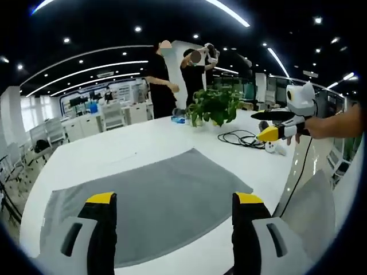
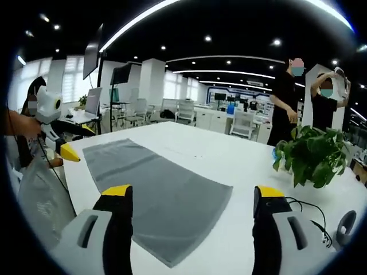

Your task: Fold the towel on the table until its edges align and the towel forms a compact rectangular stack.

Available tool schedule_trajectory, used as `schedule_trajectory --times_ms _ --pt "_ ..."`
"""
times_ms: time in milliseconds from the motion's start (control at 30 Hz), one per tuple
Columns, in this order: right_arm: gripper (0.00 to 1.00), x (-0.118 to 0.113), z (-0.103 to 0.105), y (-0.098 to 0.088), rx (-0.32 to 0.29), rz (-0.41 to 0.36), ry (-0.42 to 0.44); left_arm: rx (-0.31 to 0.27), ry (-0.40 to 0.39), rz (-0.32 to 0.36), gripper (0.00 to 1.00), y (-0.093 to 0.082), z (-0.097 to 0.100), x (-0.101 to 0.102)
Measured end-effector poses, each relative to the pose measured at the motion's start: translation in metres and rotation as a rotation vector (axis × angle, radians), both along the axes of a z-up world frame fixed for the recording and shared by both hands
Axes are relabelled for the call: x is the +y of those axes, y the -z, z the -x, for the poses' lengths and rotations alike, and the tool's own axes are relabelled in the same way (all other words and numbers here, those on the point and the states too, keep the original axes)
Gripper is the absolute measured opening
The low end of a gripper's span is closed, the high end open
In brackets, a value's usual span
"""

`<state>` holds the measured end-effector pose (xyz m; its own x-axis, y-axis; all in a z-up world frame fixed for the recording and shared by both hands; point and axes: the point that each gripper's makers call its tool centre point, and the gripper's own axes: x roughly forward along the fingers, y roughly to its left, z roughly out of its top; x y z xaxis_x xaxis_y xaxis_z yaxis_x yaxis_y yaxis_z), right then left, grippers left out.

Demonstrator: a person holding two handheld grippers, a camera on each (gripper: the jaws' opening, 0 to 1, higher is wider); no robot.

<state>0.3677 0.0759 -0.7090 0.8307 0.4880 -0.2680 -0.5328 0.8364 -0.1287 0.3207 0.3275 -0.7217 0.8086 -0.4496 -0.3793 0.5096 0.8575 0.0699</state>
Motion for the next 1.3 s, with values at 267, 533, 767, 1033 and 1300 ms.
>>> schedule_trajectory --times_ms 267,533,767,1033,1300 --pt "0.87 -0.009 -0.008 -0.015 -0.034 0.004 0.003 -0.053 0.048 0.085 0.87 -0.050 -0.011 -0.029" --pt "0.87 -0.018 -0.023 -0.023 -0.042 -0.002 0.008 -0.046 0.101 0.070 0.87 -0.071 -0.016 -0.060" --pt "0.86 -0.031 -0.042 -0.047 -0.076 -0.018 0.013 -0.061 0.187 0.133 0.87 -0.103 -0.014 -0.106" --pt "0.86 -0.051 -0.060 -0.070 -0.113 -0.003 0.022 -0.071 0.231 0.191 0.87 -0.132 -0.024 -0.139" --pt "0.86 -0.057 -0.073 -0.068 -0.105 0.001 0.019 -0.060 0.295 0.140 0.87 -0.123 -0.025 -0.167"
